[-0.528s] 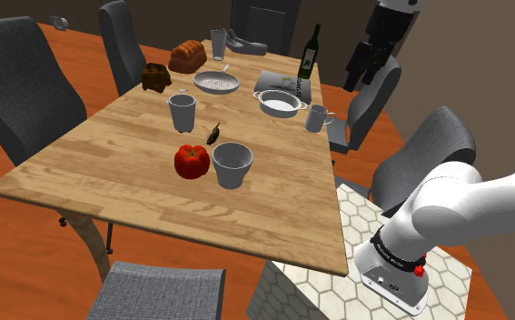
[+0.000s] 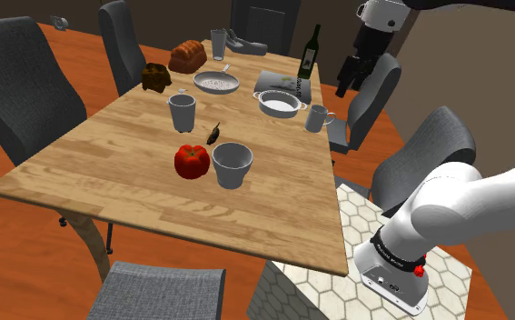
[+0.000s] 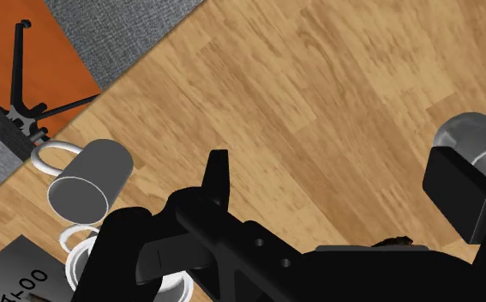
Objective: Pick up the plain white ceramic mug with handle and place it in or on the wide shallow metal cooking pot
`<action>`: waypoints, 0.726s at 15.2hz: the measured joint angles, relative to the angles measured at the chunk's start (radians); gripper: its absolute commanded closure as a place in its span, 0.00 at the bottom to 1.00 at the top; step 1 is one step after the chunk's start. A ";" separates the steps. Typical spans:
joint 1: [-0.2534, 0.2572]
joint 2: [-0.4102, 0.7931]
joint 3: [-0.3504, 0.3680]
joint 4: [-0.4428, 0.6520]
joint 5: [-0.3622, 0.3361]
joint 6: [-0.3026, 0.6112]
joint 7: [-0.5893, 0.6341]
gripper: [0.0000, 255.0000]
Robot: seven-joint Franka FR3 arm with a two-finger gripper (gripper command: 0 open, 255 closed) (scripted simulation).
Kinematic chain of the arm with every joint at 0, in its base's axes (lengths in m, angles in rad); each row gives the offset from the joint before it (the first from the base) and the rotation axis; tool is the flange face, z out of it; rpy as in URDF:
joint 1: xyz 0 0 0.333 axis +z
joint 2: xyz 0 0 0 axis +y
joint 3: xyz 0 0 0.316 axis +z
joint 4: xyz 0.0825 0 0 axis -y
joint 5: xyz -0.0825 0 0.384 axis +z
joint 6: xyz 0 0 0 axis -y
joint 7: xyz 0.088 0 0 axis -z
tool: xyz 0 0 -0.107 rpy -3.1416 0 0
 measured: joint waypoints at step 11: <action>-0.026 0.263 -0.185 -0.010 -0.059 0.295 -0.210 0.00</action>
